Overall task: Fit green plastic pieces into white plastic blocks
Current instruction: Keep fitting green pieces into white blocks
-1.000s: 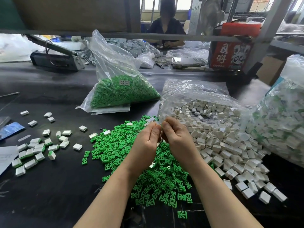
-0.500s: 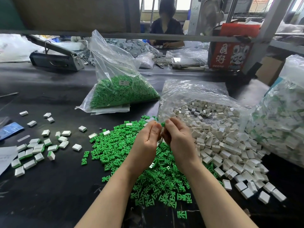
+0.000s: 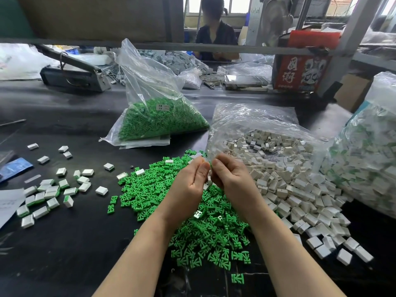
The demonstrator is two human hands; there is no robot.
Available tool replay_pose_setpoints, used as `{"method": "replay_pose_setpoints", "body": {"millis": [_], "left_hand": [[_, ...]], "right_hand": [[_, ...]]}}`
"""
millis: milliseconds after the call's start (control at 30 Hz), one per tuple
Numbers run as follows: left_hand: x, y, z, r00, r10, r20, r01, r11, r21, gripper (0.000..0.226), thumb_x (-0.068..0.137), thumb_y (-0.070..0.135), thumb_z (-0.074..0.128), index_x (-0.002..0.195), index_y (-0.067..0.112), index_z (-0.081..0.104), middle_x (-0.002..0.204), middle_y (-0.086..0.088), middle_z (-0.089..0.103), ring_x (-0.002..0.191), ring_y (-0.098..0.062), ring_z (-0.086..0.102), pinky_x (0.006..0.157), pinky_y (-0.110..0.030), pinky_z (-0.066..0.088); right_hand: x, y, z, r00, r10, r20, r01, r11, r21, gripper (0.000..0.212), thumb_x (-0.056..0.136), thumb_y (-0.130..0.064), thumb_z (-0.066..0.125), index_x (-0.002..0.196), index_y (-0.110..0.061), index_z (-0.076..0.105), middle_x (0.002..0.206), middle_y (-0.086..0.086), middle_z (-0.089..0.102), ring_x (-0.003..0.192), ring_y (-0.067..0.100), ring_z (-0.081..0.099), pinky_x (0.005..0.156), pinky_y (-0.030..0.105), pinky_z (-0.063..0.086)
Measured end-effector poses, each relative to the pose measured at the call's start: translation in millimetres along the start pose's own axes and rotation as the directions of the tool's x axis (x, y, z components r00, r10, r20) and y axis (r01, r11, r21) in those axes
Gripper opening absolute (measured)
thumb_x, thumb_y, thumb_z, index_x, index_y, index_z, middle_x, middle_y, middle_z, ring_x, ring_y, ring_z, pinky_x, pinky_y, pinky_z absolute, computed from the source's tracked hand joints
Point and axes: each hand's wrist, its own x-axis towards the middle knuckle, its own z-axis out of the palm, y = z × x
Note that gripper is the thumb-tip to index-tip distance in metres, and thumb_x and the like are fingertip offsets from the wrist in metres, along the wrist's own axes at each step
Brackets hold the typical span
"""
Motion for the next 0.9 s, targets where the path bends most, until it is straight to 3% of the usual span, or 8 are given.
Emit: {"method": "replay_pose_setpoints", "body": {"millis": [100, 200, 267, 333, 433, 567, 767, 900], "left_hand": [[-1, -3, -4, 0.999, -0.004, 0.038, 0.003, 1.0, 0.023, 0.03, 0.102, 0.036, 0.039, 0.087, 0.014, 0.053, 0.074, 0.015, 0.054, 0.073, -0.008, 0.05, 0.076, -0.037, 0.048], [-1, -5, -7, 0.995, -0.072, 0.067, 0.073, 0.997, -0.011, 0.023, 0.105, 0.025, 0.04, 0.093, 0.024, 0.059, 0.076, 0.025, 0.061, 0.077, 0.005, 0.056, 0.078, -0.016, 0.046], [-1, -6, -8, 0.993, -0.084, 0.078, 0.084, 0.996, 0.004, 0.026, 0.105, 0.021, 0.04, 0.091, 0.027, 0.06, 0.072, 0.028, 0.06, 0.072, 0.007, 0.053, 0.074, -0.014, 0.044], [-1, -5, -8, 0.994, -0.079, 0.076, 0.077, 0.997, 0.025, 0.028, 0.106, 0.02, 0.04, 0.086, 0.029, 0.058, 0.068, 0.028, 0.057, 0.067, 0.007, 0.05, 0.07, -0.013, 0.042], [-2, -5, -4, 0.998, -0.055, 0.019, 0.055, 0.998, -0.001, 0.026, 0.105, 0.024, 0.04, 0.085, 0.022, 0.057, 0.07, 0.023, 0.056, 0.07, 0.001, 0.05, 0.072, -0.025, 0.045], [-1, -5, 5, 0.994, -0.05, -0.102, 0.048, 0.999, -0.015, 0.028, 0.106, 0.022, 0.038, 0.098, 0.006, 0.059, 0.093, -0.02, 0.063, 0.092, -0.04, 0.058, 0.088, -0.056, 0.047], [-1, -1, 6, 0.995, -0.053, -0.083, 0.05, 0.998, -0.037, 0.04, 0.098, 0.037, 0.038, 0.102, 0.001, 0.057, 0.099, -0.027, 0.061, 0.096, -0.042, 0.059, 0.089, -0.059, 0.046], [-1, -4, 0, 0.999, -0.052, -0.007, 0.052, 0.998, 0.031, 0.042, 0.098, 0.041, 0.039, 0.105, 0.004, 0.057, 0.101, -0.023, 0.062, 0.098, -0.039, 0.059, 0.089, -0.06, 0.044]], "right_hand": [[-1, -1, -5, 0.998, 0.005, 0.06, -0.004, 1.0, -0.017, 0.031, 0.101, -0.004, 0.045, 0.072, -0.012, 0.048, 0.057, -0.013, 0.042, 0.054, 0.003, 0.037, 0.052, 0.016, 0.033], [-1, -2, -8, 0.995, -0.004, 0.095, 0.011, 0.998, -0.067, 0.026, 0.101, -0.004, 0.047, 0.075, -0.003, 0.048, 0.061, -0.002, 0.041, 0.056, 0.01, 0.037, 0.052, 0.025, 0.034], [-2, -1, -8, 0.993, 0.002, 0.12, 0.012, 0.994, -0.11, 0.024, 0.101, -0.005, 0.048, 0.077, 0.001, 0.049, 0.063, 0.002, 0.04, 0.06, 0.017, 0.036, 0.056, 0.035, 0.031], [-3, 0, -7, 0.993, 0.015, 0.116, -0.004, 0.996, -0.09, 0.025, 0.101, -0.006, 0.048, 0.076, -0.005, 0.051, 0.061, -0.005, 0.042, 0.059, 0.011, 0.038, 0.054, 0.028, 0.033], [-2, 2, -1, 0.998, 0.017, 0.055, -0.015, 0.999, -0.035, 0.03, 0.101, -0.011, 0.049, 0.072, -0.018, 0.052, 0.06, -0.01, 0.043, 0.06, 0.009, 0.038, 0.056, 0.029, 0.033], [0, 6, 9, 0.999, -0.016, -0.035, 0.011, 0.993, -0.118, 0.041, 0.101, -0.017, 0.048, 0.065, -0.034, 0.055, 0.058, -0.017, 0.05, 0.059, 0.003, 0.043, 0.059, 0.026, 0.036], [-3, 4, 6, 0.994, -0.086, -0.064, 0.067, 0.965, -0.254, 0.027, 0.102, -0.018, 0.049, 0.075, -0.014, 0.052, 0.06, -0.013, 0.05, 0.061, 0.006, 0.043, 0.059, 0.031, 0.037], [-4, 4, 1, 0.999, -0.036, -0.004, 0.034, 0.968, -0.25, 0.031, 0.102, -0.018, 0.048, 0.071, -0.021, 0.051, 0.059, -0.019, 0.051, 0.059, -0.001, 0.042, 0.06, 0.025, 0.035]]}}
